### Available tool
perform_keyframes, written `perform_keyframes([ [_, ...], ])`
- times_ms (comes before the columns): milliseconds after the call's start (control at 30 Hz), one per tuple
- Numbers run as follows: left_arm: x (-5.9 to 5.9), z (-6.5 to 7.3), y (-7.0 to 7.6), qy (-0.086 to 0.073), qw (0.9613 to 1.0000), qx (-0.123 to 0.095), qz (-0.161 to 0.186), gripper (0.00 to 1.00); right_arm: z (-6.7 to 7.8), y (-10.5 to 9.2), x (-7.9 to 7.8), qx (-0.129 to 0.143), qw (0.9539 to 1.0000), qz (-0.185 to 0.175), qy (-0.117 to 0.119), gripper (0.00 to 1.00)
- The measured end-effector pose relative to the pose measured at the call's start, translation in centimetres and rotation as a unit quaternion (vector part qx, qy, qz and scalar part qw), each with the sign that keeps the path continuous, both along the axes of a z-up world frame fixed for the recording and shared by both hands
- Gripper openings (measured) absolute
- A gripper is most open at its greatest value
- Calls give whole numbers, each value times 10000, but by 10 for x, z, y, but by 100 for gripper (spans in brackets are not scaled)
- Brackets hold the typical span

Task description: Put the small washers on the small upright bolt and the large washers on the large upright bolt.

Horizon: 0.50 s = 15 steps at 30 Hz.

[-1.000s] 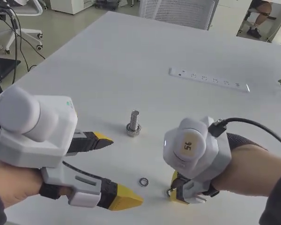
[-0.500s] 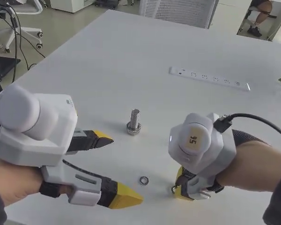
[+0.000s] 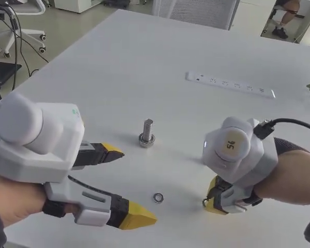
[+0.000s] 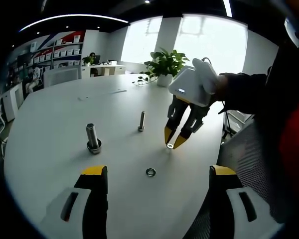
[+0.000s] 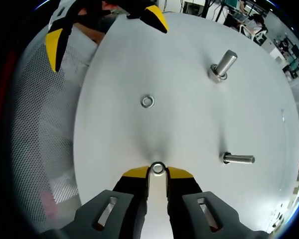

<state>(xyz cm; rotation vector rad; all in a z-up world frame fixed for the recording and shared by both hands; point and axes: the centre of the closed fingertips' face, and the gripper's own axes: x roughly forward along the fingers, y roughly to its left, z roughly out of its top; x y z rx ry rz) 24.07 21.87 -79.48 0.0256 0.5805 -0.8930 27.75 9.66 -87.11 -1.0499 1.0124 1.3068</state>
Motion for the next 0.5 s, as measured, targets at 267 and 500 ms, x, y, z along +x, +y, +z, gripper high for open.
perform_keyframes([
  [267, 1, 0, -1, -2, 10000, 11, -7, 83, 8, -16, 15, -40, 9997, -208, -73, 14],
  [500, 1, 0, -1, -5, 10000, 8, 0, 83, 22, -27, 32, -13, 9990, -399, -177, 14],
])
